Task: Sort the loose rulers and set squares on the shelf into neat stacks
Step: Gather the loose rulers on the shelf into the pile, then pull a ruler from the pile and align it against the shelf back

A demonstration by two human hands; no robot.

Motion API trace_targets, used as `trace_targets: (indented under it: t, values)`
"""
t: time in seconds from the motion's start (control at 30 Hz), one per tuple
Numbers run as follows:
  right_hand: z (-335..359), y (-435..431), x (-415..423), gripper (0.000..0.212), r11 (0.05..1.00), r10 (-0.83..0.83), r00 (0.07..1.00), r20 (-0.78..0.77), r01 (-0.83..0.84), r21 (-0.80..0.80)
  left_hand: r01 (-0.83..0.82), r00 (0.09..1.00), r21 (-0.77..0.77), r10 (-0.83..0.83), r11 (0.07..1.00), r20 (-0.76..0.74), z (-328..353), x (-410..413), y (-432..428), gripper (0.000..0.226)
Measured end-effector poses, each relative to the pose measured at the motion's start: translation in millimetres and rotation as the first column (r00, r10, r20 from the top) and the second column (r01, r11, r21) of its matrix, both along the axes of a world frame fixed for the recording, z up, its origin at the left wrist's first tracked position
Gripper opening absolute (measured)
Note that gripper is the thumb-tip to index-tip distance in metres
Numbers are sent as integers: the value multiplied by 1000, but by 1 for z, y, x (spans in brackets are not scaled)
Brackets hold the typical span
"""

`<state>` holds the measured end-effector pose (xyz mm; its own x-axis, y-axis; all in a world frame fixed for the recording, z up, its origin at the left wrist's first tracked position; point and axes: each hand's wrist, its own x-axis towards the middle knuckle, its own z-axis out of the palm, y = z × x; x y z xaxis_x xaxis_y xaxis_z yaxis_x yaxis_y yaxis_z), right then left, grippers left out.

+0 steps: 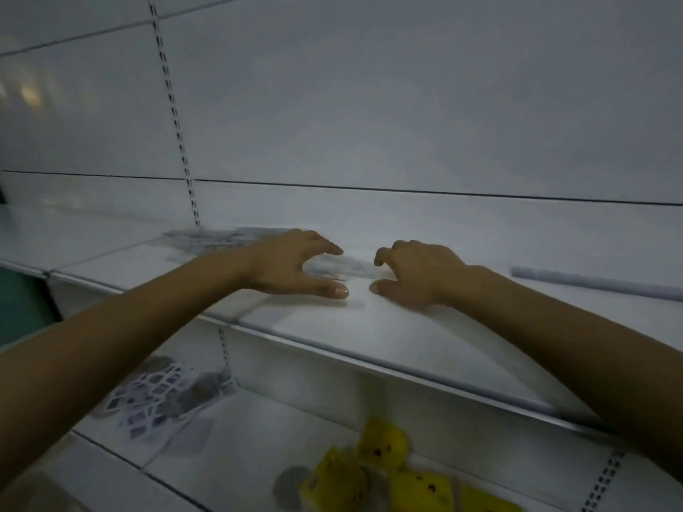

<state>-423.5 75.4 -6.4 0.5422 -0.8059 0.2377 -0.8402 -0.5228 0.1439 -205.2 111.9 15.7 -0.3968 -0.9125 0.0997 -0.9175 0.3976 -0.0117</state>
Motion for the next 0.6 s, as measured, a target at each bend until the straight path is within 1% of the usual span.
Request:
trace_targets:
  t: [0.07, 0.13, 0.17, 0.23, 0.27, 0.33, 0.4, 0.47, 0.53, 0.6]
  values:
    - [7, -13, 30, 60, 994, -32, 999, 18, 30, 109, 31, 998, -18, -30, 999, 47, -11, 24, 5, 103]
    - [15, -29, 59, 67, 984, -66, 996, 56, 55, 171, 32, 997, -33, -30, 999, 71, -26, 44, 0, 101]
    - [16, -37, 72, 68, 981, -87, 993, 78, 72, 180, 20, 999, -34, -19, 999, 35, -33, 53, -6, 94]
    - [11, -51, 96, 69, 975, -137, 982, 132, 110, 192, 24, 993, -51, -29, 998, -112, -43, 69, -21, 79]
    - [3, -56, 108, 70, 970, -161, 974, 162, 125, 210, 39, 986, -82, -52, 996, -160, -46, 77, -29, 76]
    - [-19, -61, 130, 70, 956, -201, 963, 181, 153, 251, 42, 979, -148, -70, 988, -193, -48, 89, -45, 77]
    - [-32, -61, 139, 69, 951, -236, 958, 165, 192, 245, 28, 974, -172, -66, 985, -216, -50, 98, -59, 80]
    - [-32, -59, 138, 67, 949, -244, 945, 217, 187, 252, 33, 982, -168, -63, 985, -177, -48, 103, -73, 76]
    - [-28, -56, 130, 67, 948, -228, 927, 297, 143, 284, 75, 990, -161, -92, 984, -103, -46, 105, -87, 79]
    - [-23, -49, 121, 64, 942, -223, 905, 362, 104, 318, 119, 985, -159, -137, 980, -106, -44, 104, -96, 83]
